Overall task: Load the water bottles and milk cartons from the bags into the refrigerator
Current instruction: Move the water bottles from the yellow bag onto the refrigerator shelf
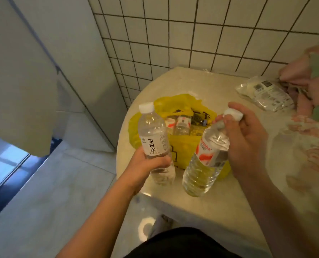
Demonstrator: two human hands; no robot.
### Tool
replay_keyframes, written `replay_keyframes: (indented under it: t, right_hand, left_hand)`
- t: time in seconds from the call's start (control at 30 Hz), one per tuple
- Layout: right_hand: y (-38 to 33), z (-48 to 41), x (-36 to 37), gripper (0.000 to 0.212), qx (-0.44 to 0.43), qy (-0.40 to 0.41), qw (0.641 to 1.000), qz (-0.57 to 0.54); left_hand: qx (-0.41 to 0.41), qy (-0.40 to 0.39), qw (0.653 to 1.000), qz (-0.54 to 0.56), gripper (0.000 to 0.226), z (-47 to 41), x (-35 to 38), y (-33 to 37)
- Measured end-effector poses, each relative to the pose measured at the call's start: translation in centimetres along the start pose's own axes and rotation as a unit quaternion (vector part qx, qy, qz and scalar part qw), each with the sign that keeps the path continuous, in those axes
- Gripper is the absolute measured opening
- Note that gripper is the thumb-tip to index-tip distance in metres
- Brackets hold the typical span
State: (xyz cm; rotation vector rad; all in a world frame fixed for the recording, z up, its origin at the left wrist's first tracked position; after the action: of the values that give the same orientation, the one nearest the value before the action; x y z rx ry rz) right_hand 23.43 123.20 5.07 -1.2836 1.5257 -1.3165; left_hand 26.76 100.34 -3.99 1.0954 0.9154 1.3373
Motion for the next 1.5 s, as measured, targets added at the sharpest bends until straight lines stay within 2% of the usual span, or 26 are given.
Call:
replay_keyframes:
  t: [0.1,0.37,0.53,0.73,0.93,1.03,1.13,1.3,1.5]
  right_hand:
    - [0.0,2.2,1.9,0.026,0.004,-0.050,0.999,-0.016]
    - [-0.5,9.2,9.4,0.027,0.019,-0.174,0.984,-0.046]
    - [-1.6,14.2,16.2,0.031,0.010,-0.237,0.971,-0.040]
    - [-2.3,22.1,27.0,0.037,-0.013,-0.310,0.950,-0.024]
    - [-2.5,32.6,40.8,0.031,-0.011,-0.390,0.920,-0.043]
    - [-2.7,36.8,46.8,0.025,0.007,-0.422,0.904,-0.063]
    - [-3.2,39.9,52.0,0.032,0.017,-0.456,0.887,-0.070]
    - [-2.8,42.5,59.5,0.039,0.027,-0.496,0.865,-0.076]
    - [-0.6,42.2,69.1,0.041,0.031,-0.514,0.854,-0.069]
  left_hand:
    - [0.001,0.052,0.999,-0.003,0.065,3.7,-1.3,-0.8]
    - [0.015,0.190,0.981,-0.020,0.076,12.8,-8.5,-2.5]
    - [0.019,0.247,0.969,-0.007,0.071,18.1,-14.2,-3.6]
    - [0.029,0.298,0.954,-0.026,0.072,25.5,-25.0,-5.1]
    - [0.028,0.380,0.923,-0.056,0.073,35.6,-38.5,-6.3]
    - [0.015,0.424,0.904,-0.048,0.067,40.1,-43.6,-7.2]
    - [0.007,0.462,0.886,-0.037,0.059,43.5,-47.7,-7.8]
    - [0.000,0.512,0.859,-0.005,0.053,46.1,-53.2,-8.4]
    - [0.000,0.543,0.840,0.010,0.051,44.6,-60.7,-7.5]
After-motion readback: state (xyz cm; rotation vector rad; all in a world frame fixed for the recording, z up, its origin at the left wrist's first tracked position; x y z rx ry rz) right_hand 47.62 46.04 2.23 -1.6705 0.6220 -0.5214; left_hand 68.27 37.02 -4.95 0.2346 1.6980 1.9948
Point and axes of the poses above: each hand's wrist, its own z-axis away from the middle knuckle, its own x-axis out of the palm, y = z × x, the point moved 7 cm from there along -z, towards the middle knuckle, and after that the axes turned 1 degree about -z, right-handed, at the moved point
